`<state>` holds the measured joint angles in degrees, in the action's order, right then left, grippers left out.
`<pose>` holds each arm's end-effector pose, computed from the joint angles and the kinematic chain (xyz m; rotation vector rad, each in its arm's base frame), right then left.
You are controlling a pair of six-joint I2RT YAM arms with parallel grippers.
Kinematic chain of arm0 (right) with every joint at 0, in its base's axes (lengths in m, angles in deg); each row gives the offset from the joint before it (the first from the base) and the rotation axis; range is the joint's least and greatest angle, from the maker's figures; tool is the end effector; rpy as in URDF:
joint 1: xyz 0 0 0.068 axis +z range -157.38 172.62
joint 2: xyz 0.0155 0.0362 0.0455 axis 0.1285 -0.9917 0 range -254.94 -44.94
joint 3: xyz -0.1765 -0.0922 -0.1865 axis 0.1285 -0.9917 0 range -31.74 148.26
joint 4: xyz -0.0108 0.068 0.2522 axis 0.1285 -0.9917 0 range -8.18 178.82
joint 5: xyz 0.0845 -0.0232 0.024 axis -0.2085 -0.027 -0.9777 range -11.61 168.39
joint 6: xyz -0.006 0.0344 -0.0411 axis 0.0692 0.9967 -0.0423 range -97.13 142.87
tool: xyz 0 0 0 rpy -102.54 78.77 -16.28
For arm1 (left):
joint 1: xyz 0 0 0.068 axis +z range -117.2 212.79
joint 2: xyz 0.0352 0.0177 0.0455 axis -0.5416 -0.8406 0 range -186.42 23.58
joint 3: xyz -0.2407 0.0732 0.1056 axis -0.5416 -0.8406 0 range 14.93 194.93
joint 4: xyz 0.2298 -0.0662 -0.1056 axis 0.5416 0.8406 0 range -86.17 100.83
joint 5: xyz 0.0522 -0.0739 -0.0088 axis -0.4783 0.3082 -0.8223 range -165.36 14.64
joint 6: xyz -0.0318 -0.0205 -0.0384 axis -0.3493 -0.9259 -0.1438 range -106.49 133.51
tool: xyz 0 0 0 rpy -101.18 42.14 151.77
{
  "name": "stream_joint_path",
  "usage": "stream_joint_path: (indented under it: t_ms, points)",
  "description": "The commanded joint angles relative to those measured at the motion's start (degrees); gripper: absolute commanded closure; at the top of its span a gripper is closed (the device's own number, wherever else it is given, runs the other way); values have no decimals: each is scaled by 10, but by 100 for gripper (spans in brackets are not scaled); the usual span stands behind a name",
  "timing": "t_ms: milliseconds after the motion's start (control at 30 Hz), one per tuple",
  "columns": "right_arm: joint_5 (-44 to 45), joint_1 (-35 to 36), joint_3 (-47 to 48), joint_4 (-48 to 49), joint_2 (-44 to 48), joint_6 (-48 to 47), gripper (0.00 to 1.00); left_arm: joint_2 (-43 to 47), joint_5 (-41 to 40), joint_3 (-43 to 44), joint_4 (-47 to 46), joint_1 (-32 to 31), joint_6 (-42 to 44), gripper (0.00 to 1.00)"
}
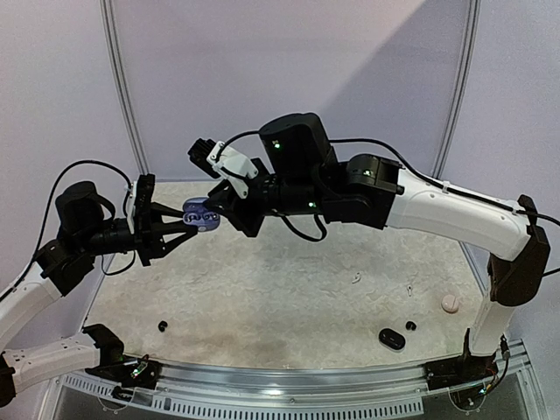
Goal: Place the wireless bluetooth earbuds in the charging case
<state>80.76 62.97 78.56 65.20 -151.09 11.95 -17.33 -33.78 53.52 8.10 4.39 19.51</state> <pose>0.1481 0.4108 0.4081 -1.2584 1.5106 0.6539 0.1362 -0.1005 0.3249 1.0189 1.4078 -0.8981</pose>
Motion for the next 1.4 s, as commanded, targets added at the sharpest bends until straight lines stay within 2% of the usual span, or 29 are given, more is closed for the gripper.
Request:
stream_joint_path:
  t_ms: [0, 67, 233, 333, 533, 1100, 1367]
  points:
    - [-17, -4, 24, -36, -10, -14, 82, -1, 10, 11, 7, -6, 7, 100]
    - [-34, 0, 31, -38, -8, -28, 81, -1, 10, 11, 7, -6, 8, 100]
    - [-36, 11, 32, -53, 0, -62, 67, -4, 11, 9, 5, -6, 6, 100]
    - [-37, 13, 35, -79, -4, -76, 65, -4, 15, 10, 7, -6, 7, 100]
    - [-4, 28, 79, -131, -30, -148, 70, -7, 30, 13, 19, -6, 24, 100]
    - [26, 29, 133, -172, -72, -195, 77, -3, 37, 12, 32, -6, 44, 100]
    - [20, 29, 133, -187, -72, -195, 90, -4, 37, 12, 35, -6, 48, 100]
